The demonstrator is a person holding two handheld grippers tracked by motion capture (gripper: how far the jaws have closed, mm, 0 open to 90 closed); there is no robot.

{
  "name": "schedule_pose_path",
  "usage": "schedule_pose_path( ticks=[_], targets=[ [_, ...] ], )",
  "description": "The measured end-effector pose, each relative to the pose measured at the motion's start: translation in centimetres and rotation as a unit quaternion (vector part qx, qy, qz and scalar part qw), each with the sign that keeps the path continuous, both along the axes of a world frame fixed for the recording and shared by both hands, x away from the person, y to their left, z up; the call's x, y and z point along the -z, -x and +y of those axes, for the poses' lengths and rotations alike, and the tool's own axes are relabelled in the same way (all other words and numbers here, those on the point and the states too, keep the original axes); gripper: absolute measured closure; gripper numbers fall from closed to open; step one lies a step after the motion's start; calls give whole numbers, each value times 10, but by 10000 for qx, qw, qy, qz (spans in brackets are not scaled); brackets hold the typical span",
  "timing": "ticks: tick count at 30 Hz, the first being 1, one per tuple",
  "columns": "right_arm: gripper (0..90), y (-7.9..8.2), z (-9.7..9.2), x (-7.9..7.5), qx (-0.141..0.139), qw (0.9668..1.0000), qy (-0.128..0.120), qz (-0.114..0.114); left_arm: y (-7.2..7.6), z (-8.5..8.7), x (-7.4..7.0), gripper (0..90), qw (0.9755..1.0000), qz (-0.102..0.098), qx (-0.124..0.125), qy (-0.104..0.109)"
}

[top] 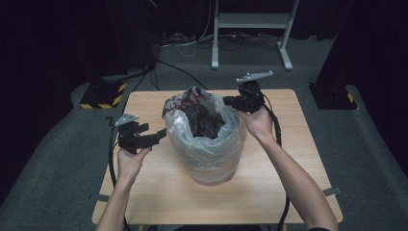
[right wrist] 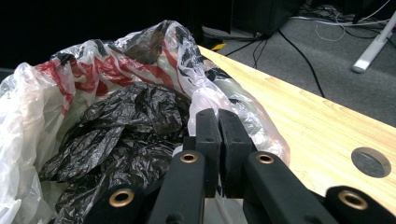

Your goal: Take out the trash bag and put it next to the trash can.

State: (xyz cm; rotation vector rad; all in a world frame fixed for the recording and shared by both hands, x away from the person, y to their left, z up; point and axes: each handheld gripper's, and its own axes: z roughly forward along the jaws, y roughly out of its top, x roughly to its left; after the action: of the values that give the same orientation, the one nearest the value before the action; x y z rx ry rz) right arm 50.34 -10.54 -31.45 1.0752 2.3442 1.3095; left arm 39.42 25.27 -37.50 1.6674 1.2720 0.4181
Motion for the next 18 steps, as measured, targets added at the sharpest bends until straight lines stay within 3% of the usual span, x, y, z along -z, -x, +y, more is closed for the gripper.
schedule_pose_path(
  ticks=[8, 12, 18],
  targets=[
    [878, 0, 0, 0, 26, 10000, 23, 6, 2, -7, -24, 168, 9995, -126, 226, 185],
    [872, -1, 1, 0, 20, 10000, 38, 26, 2, -15, -35, 164, 9992, -209, 331, 89],
    [859, -1, 2, -1, 10, 10000, 47, 21, -4, -31, -42, 161, 9985, -88, 539, -88]
  ],
)
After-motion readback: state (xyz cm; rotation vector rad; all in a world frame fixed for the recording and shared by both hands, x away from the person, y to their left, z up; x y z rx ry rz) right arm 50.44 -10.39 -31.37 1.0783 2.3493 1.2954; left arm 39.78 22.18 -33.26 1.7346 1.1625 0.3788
